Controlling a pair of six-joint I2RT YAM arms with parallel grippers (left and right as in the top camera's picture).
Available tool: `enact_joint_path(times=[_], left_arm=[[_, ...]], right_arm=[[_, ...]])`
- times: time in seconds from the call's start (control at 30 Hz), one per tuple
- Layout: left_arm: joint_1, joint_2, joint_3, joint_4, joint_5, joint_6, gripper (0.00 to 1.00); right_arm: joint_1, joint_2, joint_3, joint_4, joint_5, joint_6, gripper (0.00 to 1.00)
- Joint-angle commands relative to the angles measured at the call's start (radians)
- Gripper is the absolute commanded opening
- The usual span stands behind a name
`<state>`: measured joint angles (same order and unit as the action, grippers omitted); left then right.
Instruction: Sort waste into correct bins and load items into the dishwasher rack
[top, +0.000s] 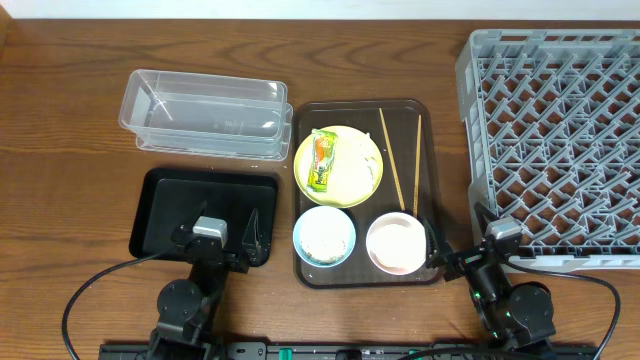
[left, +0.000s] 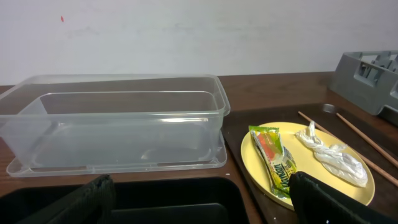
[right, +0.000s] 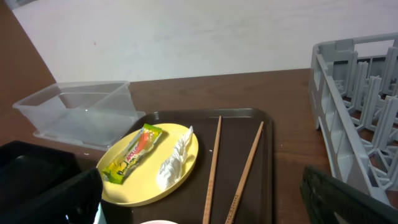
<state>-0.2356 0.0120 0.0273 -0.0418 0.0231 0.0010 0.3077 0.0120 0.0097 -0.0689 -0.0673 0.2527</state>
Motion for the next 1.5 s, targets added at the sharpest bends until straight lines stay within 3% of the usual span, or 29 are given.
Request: enact_joint_path(times=[0.0,0.6,0.77,0.87,1.03,1.27,1.47], left_arm=[[0.005,-0.006,-0.023,-0.027,-0.009,0.01,0.91],[0.004,-0.006,-0.023,-0.027,-0.009,0.009,0.91],[0.004,-0.006,-0.023,-0.007,0.008,-0.08,0.91],[0.005,-0.006,-0.012,0.044,0.115,-0.116,0.91],[0.005,0.002,0.081,0.094,0.179,-0.208,0.91],[0.005,0.203,0.388,-0.164,0.212,-0.22,0.91],[0.004,0.611,0.77,-0.482,0.372,-0.22,0.91]], right_arm=[[-0.014,-0.005,-0.004,0.0,0.01,0.009,0.99],[-0.014,-0.005,-0.004,0.001,0.01,0.009,0.99],[-0.014,-0.005,-0.004,0.032,0.005,0.038,0.99],[-0.014,-0.005,0.008,0.064,-0.057,0.047,0.99],[-0.014,0.01,0.134,-0.006,-0.099,0.046,0.99],[-0.014,0.253,0.471,-0.266,-0.099,0.038,0.99],[-0.014,0.628,0.837,-0.557,-0.097,0.019,0.99]])
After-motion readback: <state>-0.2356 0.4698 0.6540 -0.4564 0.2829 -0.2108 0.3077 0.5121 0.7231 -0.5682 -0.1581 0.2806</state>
